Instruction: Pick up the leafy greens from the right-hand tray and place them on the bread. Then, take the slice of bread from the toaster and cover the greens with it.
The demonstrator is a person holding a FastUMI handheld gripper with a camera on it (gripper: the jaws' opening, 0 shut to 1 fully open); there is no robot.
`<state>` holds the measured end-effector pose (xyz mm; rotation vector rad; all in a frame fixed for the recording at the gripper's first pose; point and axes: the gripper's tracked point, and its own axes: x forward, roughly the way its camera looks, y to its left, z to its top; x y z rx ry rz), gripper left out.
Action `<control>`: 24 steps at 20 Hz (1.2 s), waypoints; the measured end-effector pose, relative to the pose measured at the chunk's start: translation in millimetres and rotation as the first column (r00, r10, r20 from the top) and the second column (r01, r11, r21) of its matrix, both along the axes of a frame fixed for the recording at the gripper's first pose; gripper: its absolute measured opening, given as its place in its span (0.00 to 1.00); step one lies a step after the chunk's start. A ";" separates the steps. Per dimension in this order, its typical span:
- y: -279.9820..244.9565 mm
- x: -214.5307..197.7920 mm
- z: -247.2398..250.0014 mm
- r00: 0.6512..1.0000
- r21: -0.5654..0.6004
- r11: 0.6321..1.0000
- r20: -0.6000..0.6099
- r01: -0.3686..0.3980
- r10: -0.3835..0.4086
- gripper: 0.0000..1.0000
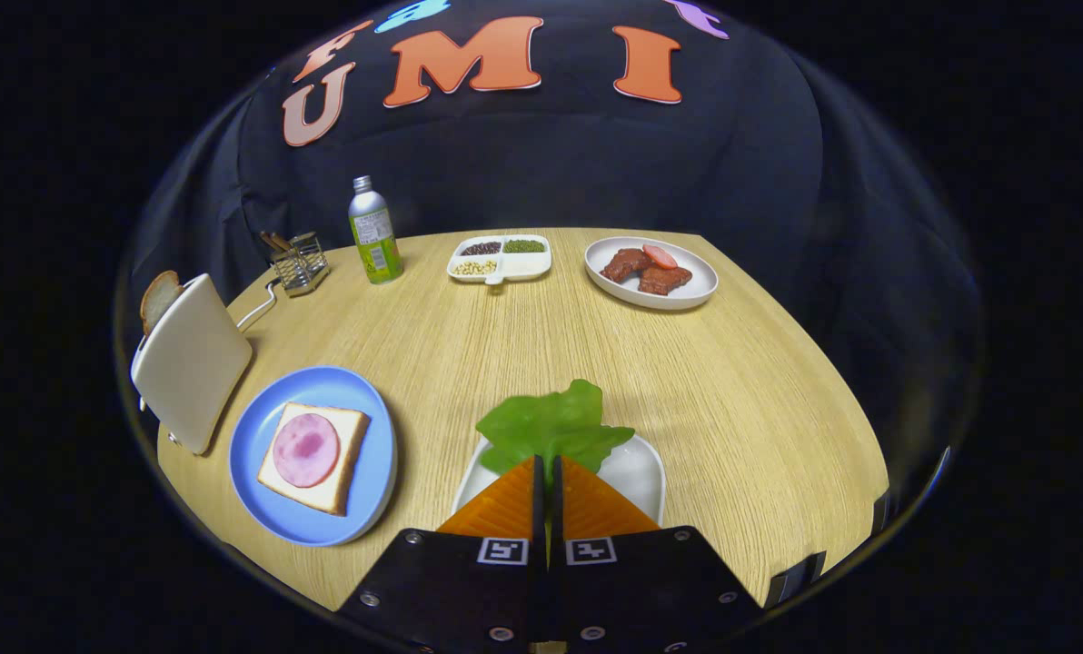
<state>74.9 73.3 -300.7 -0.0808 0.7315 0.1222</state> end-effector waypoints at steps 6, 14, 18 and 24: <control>31.1 -1.8 47.5 0.997 0.032 0.999 0.071 -0.018 0.016 0.01; 117.4 -25.8 71.8 0.984 0.074 0.987 0.112 -0.145 0.136 0.02; 157.9 -41.4 63.4 0.977 0.088 0.976 0.094 -0.199 0.191 0.02; 191.6 -54.2 42.8 0.973 0.114 0.967 0.049 -0.228 0.224 0.02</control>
